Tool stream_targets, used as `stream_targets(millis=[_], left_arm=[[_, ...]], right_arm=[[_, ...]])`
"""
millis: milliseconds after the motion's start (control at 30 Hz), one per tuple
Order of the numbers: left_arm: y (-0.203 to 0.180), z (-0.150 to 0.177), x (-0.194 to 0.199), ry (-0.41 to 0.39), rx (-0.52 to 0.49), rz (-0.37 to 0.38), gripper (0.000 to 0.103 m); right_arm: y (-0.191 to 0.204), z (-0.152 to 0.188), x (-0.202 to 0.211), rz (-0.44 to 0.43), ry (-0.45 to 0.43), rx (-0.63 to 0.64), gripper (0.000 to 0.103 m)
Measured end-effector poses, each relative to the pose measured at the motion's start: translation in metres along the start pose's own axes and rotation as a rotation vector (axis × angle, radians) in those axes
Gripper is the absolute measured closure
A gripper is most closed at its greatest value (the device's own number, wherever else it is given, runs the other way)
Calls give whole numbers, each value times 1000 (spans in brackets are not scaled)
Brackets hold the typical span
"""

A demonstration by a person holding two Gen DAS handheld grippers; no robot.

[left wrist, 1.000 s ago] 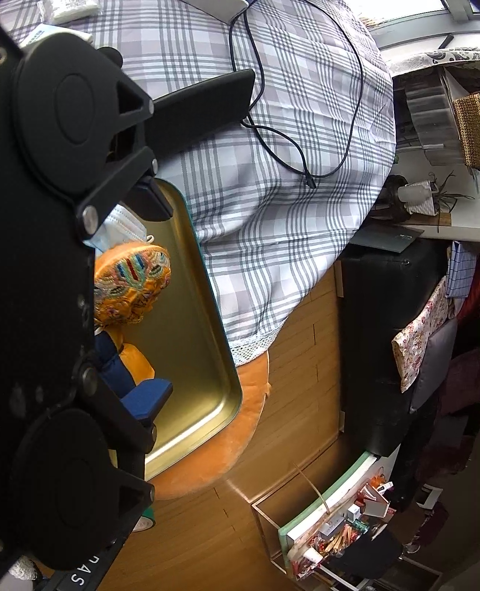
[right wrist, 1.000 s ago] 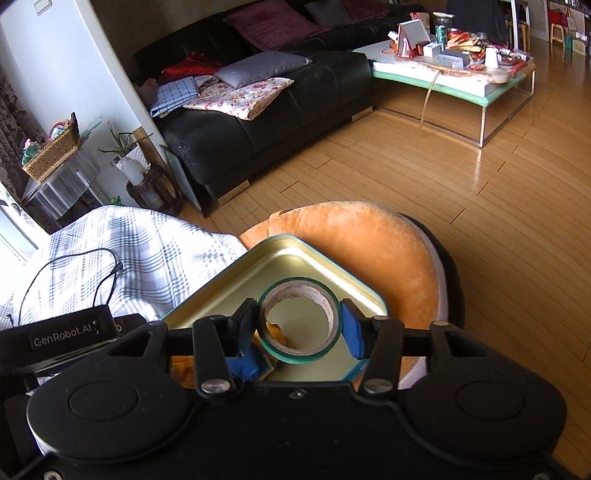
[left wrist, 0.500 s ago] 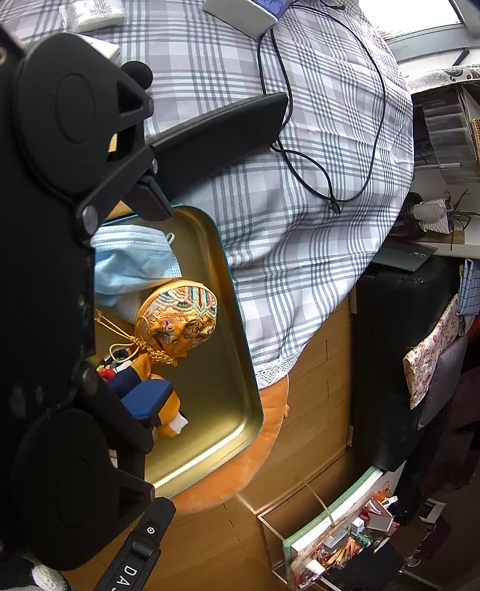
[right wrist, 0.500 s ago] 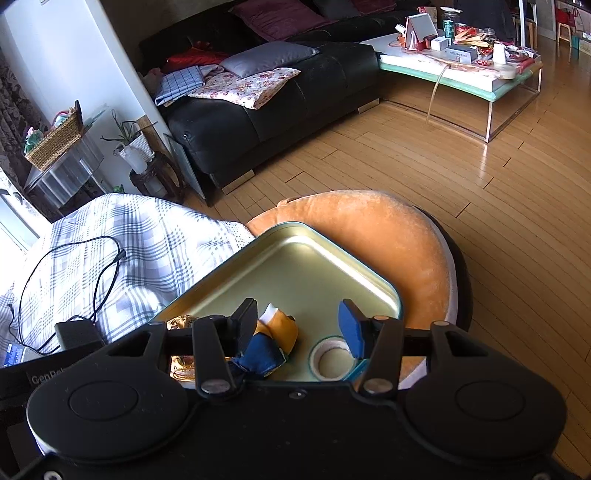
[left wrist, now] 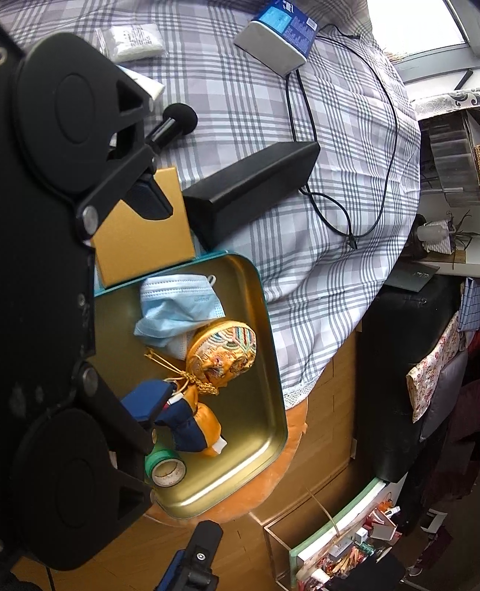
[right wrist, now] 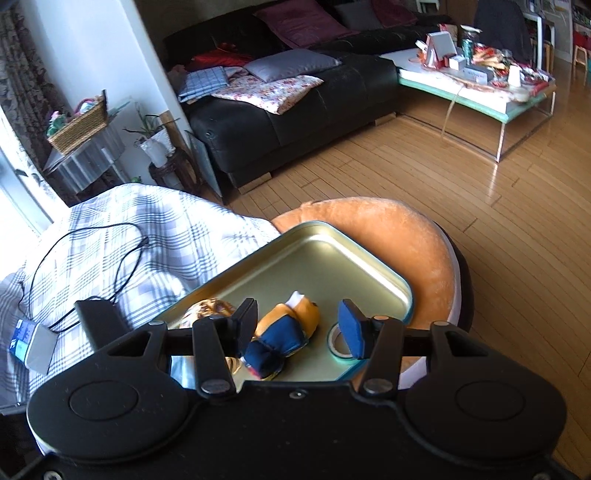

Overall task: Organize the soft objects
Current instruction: 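Move the left gripper to the white tape roll while the right gripper approaches the egg sponge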

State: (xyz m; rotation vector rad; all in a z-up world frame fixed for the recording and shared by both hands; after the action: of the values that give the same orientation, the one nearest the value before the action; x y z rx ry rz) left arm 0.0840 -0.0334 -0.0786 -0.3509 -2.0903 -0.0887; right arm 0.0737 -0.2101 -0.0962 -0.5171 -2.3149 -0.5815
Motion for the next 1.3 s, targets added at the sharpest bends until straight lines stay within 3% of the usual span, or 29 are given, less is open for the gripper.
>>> stream_targets(millis=[200,433,900,1100,1300], left_arm=[[33,23,23,-13,42,-25,7],[95,53,45,-20,119,-123,5],[226,150,52,95,350,-332,4],[247,169,47,120,395,-353,4],[233,159,33,112,346,-326,4]], right_arm=[[26,8,17,-29,-21,64,53],[69,29,29,-101,-9,167,53],[155,103,24,-246,101,424,53],[174,132,19,-278,149,505,53],[180,147,13,-300,170,540,53]])
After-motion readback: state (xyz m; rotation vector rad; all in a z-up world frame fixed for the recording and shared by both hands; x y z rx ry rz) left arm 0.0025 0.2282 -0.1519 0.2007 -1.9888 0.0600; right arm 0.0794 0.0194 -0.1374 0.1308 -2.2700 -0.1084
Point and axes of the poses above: each gripper's, at about its wrist camera, not at the fingertips, and x roughly against the way its jaws point, y to its left, z to its underside, the point moved 10 cm from there along -x, roughly the way its jaws point, and after that the axes turned 1 degree about y, right-handed, at the moved point
